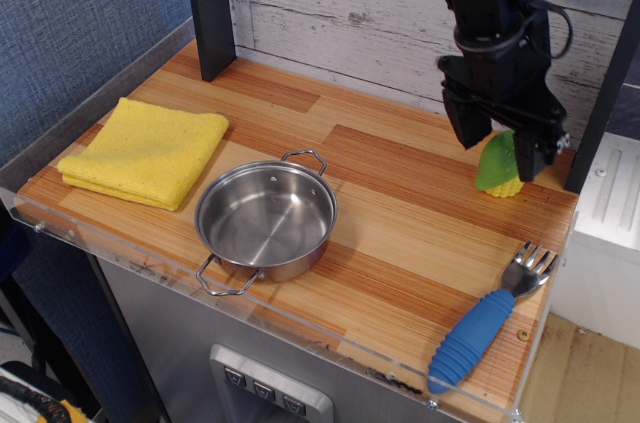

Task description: Put the green and yellow bottle on top of the yellow towel.

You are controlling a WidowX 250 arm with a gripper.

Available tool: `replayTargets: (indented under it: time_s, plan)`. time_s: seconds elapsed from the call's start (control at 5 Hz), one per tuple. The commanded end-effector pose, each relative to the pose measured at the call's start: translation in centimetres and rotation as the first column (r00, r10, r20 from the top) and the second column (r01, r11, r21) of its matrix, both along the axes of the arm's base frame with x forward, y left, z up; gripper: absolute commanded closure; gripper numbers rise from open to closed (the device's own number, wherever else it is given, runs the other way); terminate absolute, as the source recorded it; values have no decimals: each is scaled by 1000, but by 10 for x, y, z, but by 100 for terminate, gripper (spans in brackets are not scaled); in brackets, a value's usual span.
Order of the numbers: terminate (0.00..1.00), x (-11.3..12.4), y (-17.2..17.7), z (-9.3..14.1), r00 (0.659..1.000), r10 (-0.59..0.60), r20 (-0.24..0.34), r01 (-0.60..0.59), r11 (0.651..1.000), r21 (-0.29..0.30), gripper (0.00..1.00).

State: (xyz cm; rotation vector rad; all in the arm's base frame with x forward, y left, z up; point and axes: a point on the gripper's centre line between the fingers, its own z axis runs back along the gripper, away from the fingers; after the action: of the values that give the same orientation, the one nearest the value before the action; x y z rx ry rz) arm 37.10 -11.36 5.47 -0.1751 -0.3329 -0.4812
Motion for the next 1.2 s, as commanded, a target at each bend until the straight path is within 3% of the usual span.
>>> replayTargets:
  time_s: [0.0,0.2,0.4,1.0]
  plan:
    - [0,4,6,-1,999,26,35,-28,998,47,0]
    - [0,9,10,-10,999,34,34,-36,997,66,0]
    - [0,12,12,-15,998,41,40,-44,996,77,100]
    - [0,-3,20,-13,997,62,39,-65,995,77,100]
